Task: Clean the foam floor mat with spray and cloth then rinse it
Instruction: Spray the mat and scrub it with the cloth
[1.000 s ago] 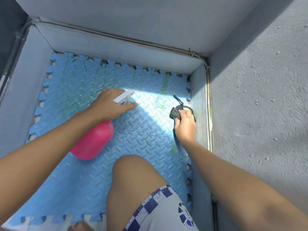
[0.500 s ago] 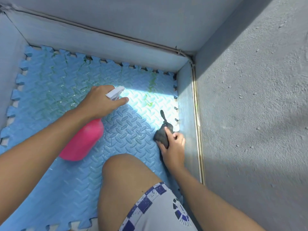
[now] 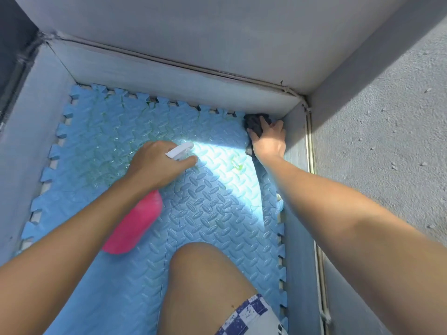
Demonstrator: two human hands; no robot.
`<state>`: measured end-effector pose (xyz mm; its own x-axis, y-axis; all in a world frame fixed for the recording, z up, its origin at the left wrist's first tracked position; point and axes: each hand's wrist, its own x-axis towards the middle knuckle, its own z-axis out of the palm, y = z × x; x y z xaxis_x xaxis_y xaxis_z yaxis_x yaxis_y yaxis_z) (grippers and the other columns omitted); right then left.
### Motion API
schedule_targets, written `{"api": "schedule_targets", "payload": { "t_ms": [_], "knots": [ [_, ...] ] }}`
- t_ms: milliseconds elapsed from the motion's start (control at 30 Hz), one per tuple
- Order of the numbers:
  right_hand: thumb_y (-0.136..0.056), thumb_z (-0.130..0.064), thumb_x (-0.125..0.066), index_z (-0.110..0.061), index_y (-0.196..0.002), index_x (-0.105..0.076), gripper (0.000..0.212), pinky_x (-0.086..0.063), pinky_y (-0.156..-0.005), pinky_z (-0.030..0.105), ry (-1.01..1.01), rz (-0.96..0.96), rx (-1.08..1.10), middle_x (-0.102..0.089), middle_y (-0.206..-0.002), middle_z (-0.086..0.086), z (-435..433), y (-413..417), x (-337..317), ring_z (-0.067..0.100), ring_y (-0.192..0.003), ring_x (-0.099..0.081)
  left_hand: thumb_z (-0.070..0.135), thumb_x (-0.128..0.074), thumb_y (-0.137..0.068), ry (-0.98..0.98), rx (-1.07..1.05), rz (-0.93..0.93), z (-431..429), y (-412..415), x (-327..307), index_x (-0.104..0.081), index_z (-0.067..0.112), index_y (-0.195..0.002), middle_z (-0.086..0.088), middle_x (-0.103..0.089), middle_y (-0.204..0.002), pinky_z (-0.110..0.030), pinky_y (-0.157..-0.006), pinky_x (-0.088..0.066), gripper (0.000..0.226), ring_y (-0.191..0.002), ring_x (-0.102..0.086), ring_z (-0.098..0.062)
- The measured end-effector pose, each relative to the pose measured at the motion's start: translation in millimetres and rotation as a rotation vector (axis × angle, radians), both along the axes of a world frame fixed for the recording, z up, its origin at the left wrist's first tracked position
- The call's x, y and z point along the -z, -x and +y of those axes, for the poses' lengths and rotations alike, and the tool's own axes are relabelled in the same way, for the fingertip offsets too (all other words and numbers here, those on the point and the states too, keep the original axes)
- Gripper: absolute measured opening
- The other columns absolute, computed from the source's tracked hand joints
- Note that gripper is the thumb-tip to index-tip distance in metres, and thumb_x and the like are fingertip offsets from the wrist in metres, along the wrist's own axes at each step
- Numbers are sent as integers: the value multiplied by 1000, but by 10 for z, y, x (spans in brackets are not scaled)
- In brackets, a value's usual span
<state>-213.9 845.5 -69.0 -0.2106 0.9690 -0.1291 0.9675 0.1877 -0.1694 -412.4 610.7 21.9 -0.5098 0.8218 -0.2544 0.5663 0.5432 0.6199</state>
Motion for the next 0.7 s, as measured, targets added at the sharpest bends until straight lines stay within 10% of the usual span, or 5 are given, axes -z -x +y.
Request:
{"api": "schedule_targets", "payload": {
  "t_ms": [367,700],
  "knots": [
    [-79,-39,-75,-33,-128,-66,50,-48,-73,30,96,341,-659,-51,-107,-1,-2131,-261,104,20,-93,-52,74,-60,-70,-48,-173,-87,-266,359,73,-61,-2,-67,-24,-68,-72,-49,-71,-55,76,-71,-66,-38],
    [-91,-52,-57,-35,-137,-58,49,-49,-94,37,-74,183,5,-49,-127,10,-320,-83,32,34,-111,-59,58,-68,-78,-177,-63,-42,-527,374,14,-42,6,-62,-13,-44,-57,-39,-61,-39,61,-58,-40,-26]
  ]
}}
